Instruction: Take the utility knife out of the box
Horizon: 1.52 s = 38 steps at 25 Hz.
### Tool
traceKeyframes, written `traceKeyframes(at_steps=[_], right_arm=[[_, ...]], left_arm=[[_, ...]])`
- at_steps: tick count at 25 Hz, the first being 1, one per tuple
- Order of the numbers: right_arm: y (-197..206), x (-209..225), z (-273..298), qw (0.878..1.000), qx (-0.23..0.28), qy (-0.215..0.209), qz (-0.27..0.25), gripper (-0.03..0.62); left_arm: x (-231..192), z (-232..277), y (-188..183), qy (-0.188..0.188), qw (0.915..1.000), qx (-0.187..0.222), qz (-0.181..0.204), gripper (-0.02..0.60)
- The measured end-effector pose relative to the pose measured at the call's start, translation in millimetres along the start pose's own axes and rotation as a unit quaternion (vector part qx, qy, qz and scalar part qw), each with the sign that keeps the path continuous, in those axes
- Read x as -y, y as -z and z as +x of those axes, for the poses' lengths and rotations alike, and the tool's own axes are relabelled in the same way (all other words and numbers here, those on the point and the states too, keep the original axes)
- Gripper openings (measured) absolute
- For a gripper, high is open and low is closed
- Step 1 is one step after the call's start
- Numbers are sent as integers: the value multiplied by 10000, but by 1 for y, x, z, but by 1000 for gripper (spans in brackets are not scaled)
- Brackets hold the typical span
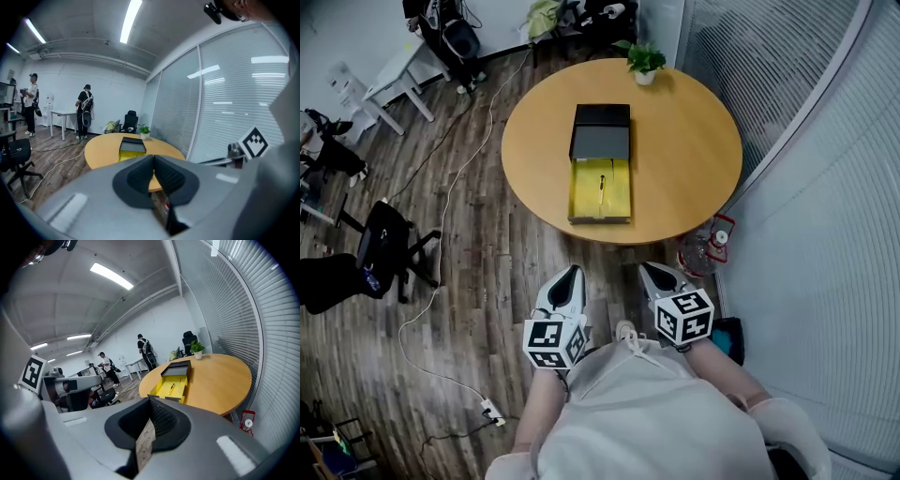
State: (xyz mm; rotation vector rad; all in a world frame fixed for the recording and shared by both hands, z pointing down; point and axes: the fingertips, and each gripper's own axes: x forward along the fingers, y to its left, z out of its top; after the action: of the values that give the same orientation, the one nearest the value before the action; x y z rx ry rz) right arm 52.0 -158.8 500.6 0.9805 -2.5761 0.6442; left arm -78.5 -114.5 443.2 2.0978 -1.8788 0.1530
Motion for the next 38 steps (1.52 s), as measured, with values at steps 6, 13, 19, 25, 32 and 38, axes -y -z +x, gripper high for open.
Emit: traceKeyframes(at_steps=[6, 13, 19, 25, 32, 38], right_arm=[[-19, 38, 30, 9995, -55, 224, 195, 0], [-42, 50, 81, 9994, -162, 241, 196, 0], [-75, 73, 142, 9981, -128, 521, 290, 0], [-111, 87, 215, 9956, -198, 842, 371, 0], [-114, 107, 291, 9890, -536, 1290, 483, 0], [-91, 116, 336, 9786, -1143, 1602, 593, 0]], left_arm=[[-9, 46, -19, 74, 9999, -74, 120, 6], [-51, 95, -22, 17, 9998, -182, -126, 6], [-97, 162, -57, 272, 9995, -81, 136, 6], [-155, 226, -90, 574, 9980, -158, 218, 6], [-214, 292, -98, 898, 9948, -369, 295, 6], [-246, 331, -88, 1131, 9912, -626, 268, 6]])
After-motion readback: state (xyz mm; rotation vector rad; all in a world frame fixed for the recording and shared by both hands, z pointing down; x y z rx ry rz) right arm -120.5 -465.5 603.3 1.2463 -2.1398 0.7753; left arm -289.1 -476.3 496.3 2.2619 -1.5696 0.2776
